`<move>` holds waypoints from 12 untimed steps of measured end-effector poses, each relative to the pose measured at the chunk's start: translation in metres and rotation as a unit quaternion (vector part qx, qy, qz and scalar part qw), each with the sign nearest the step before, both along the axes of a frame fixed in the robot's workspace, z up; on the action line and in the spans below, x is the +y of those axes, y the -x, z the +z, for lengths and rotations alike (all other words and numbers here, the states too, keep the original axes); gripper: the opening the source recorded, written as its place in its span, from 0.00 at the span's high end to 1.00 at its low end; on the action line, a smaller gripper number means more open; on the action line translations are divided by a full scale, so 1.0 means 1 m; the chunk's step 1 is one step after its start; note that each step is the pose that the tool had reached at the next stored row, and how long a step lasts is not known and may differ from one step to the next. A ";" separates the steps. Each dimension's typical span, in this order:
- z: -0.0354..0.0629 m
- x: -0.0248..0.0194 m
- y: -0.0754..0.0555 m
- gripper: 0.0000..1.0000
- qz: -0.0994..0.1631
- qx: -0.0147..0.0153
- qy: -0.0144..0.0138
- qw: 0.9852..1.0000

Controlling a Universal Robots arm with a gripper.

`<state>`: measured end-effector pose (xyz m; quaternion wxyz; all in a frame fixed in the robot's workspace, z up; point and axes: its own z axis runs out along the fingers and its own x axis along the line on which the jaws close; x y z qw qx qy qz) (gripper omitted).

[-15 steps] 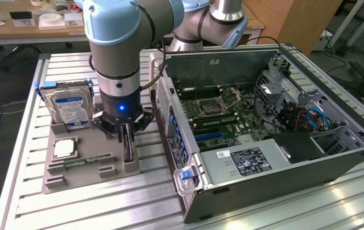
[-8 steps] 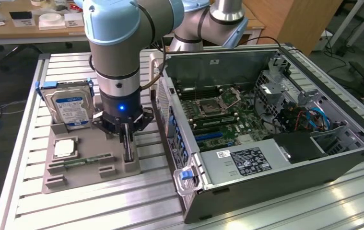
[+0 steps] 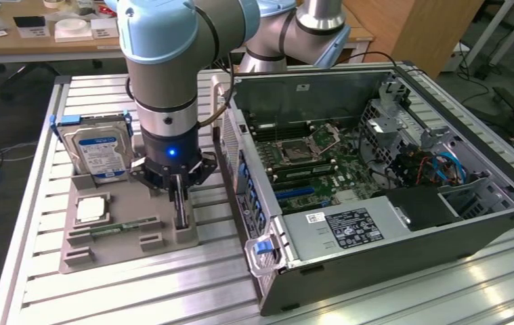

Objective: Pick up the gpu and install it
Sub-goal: 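Pick up the gpu and move the gpu toward the slot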

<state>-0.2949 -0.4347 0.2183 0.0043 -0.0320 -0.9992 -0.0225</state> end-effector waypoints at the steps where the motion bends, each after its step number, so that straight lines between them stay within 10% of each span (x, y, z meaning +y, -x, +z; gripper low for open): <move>1: 0.0000 0.0000 0.000 0.72 0.000 0.000 0.000 1.000; 12: 0.0062 0.0000 0.000 0.72 0.000 0.000 0.000 1.000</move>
